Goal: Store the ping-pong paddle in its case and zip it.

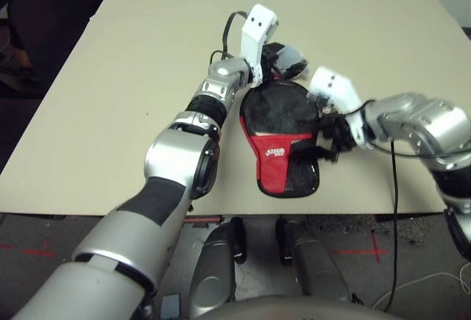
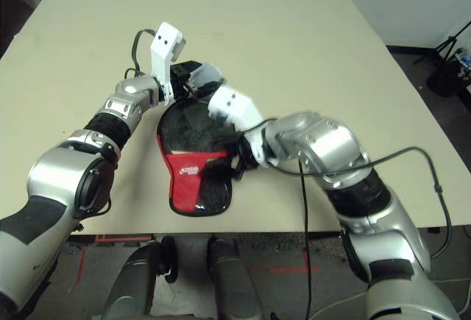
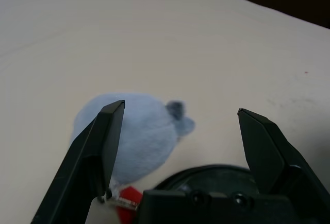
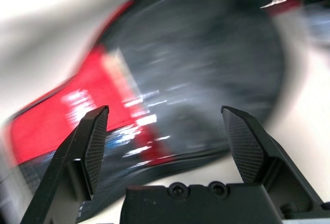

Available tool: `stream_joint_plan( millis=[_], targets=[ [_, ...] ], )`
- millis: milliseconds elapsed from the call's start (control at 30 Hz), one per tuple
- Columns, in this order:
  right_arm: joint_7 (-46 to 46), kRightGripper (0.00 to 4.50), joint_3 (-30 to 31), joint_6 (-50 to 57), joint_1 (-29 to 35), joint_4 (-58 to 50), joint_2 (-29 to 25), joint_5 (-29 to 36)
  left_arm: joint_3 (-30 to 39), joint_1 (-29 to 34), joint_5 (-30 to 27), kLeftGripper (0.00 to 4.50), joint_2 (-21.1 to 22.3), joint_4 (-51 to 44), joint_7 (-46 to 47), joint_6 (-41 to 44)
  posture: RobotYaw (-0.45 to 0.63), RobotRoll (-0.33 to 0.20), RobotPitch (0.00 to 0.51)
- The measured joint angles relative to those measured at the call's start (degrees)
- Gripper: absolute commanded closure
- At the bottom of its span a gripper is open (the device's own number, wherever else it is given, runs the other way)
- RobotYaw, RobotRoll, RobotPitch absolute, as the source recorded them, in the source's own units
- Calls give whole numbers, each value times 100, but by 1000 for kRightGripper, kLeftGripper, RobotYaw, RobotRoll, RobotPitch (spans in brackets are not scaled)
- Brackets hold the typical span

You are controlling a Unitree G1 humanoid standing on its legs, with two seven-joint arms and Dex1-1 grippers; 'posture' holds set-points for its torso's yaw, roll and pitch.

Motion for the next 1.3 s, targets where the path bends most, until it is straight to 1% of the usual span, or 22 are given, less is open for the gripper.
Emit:
stream_joint_plan(
  millis=[133,267,367,533,700,800,900,1033,1133,1300],
  targets=[
    [-281,0,28,-623,-710,1289,164,-589,-145,-36,55,40,254,-132,-136,273,-115,0,224],
    [-464,0,99,-1222,-1229,2272,386,-1165,-297,-39,152,40,516,-320,-201,504,-98,0,229],
    [-567,0,150,-1694,-1482,3055,686,-1535,-407,-39,169,40,722,-546,-444,735,-79,0,228],
    [-745,0,86,-2356,-1916,4213,1288,-1828,-757,42,199,40,865,-1082,-1044,1069,-45,0,229],
    [-942,0,-98,-3261,-2453,5485,1839,-2048,-1211,712,199,40,921,-2222,-1738,1793,-23,0,229],
    [-1055,0,-219,-3706,-2616,6061,2024,-2151,-1439,1049,184,40,893,-2863,-1892,2209,-11,0,227],
    [-1196,0,-330,-4062,-2665,6530,2128,-2257,-1635,1247,190,40,910,-3408,-1915,2508,10,0,223],
    [-1639,0,-542,-4475,-2697,7016,2270,-2376,-1975,1640,261,40,897,-4021,-1896,2850,26,0,220],
    [-1858,0,-661,-4613,-2697,7246,2348,-2427,-2214,1872,295,40,869,-4320,-1883,3145,38,0,219],
    [-2121,0,-875,-4678,-2697,7487,2521,-2537,-2433,1993,308,40,876,-4768,-1819,3542,47,0,218]
  ],
)
